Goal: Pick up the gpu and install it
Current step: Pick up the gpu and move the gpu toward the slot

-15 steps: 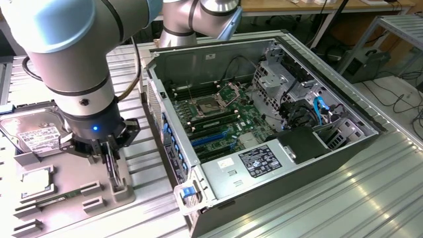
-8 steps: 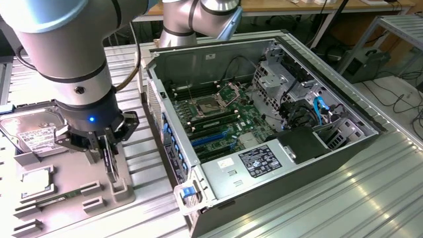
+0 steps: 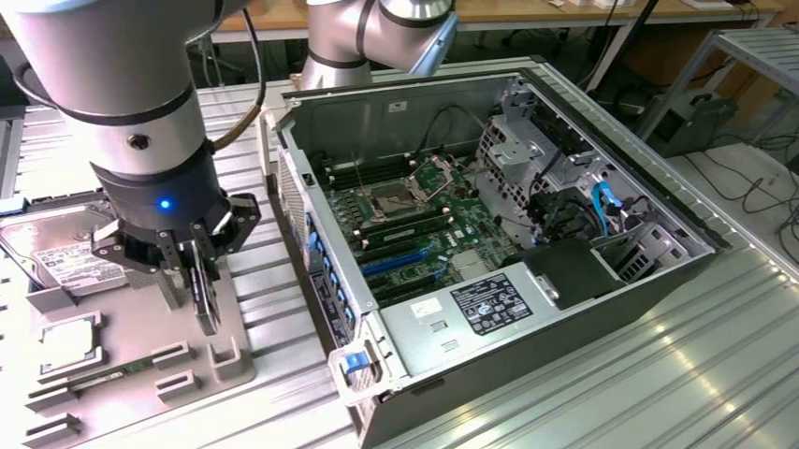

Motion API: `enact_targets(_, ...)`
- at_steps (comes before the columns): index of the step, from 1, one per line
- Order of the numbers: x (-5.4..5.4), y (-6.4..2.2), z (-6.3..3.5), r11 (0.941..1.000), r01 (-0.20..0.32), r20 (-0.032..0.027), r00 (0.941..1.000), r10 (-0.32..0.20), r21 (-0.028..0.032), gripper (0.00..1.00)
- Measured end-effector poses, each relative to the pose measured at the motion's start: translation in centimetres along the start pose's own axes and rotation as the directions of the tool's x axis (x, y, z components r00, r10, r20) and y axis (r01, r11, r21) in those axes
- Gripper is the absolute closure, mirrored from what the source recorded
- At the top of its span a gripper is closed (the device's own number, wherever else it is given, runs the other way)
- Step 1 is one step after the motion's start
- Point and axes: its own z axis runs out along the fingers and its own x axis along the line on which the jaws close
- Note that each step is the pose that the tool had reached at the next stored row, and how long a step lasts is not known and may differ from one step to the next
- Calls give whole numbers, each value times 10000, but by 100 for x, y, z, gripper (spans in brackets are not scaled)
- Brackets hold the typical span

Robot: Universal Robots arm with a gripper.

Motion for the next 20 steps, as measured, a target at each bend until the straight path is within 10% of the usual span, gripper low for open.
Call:
enact_targets(15,-3,19,-478,10000,0,-1,10000,0,4,72)
enact_targets(16,-4,26,-630,10000,0,1,10000,0,11,72)
enact_targets(17,-5,36,-761,9998,2,-2,10000,-2,183,72)
enact_targets(20,-8,64,-1253,9997,2,-3,10000,-2,262,72)
